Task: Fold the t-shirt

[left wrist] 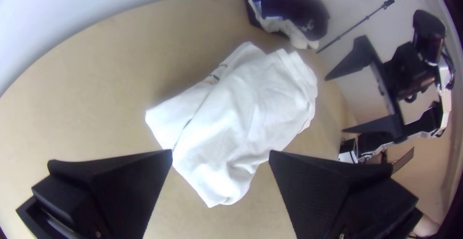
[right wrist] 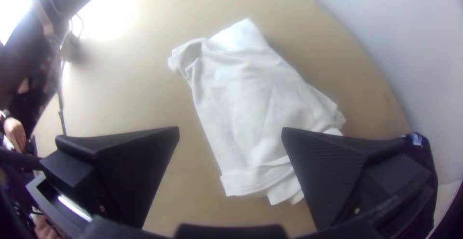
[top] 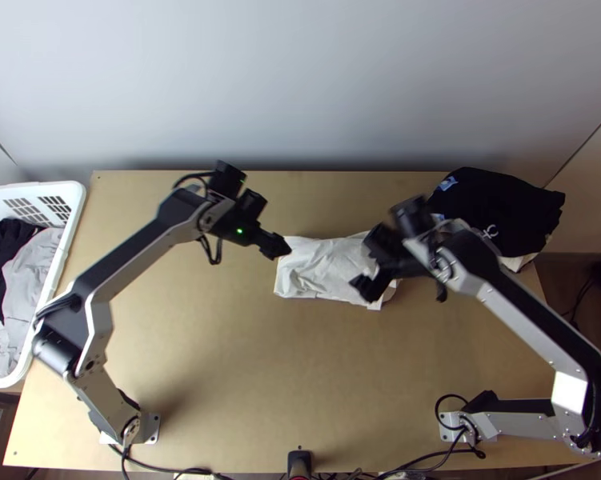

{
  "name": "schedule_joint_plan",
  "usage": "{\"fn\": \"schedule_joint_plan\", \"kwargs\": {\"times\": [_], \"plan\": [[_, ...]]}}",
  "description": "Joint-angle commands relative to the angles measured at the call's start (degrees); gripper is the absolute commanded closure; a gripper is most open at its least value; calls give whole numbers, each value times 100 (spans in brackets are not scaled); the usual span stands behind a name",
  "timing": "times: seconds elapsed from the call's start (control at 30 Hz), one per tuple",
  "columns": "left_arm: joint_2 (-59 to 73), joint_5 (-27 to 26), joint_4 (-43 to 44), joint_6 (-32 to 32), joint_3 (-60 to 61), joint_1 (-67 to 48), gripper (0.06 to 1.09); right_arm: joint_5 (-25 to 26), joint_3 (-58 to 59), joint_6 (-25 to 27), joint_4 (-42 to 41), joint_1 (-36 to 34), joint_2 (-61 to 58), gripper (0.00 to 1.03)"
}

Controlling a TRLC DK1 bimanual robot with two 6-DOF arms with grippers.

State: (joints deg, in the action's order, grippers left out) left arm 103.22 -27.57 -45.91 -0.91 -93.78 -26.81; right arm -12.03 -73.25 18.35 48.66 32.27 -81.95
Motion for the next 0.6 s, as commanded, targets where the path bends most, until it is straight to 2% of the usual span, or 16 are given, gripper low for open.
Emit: {"fn": "schedule_joint_plan", "kwargs": {"times": [0.0,0.33,0.43,0.57], "plan": [[-575,-3,-225,20,53,290,11,896,1120,986,-1149,789,-49,4],[-1199,-3,-261,12,668,615,11,1713,2606,1892,-3566,1079,-163,4],[-1269,-3,-261,3,694,686,11,1898,2720,1909,-3952,1009,-154,4],[-1287,-3,-278,-6,720,747,11,1942,2676,1909,-4075,842,-119,4]]}}
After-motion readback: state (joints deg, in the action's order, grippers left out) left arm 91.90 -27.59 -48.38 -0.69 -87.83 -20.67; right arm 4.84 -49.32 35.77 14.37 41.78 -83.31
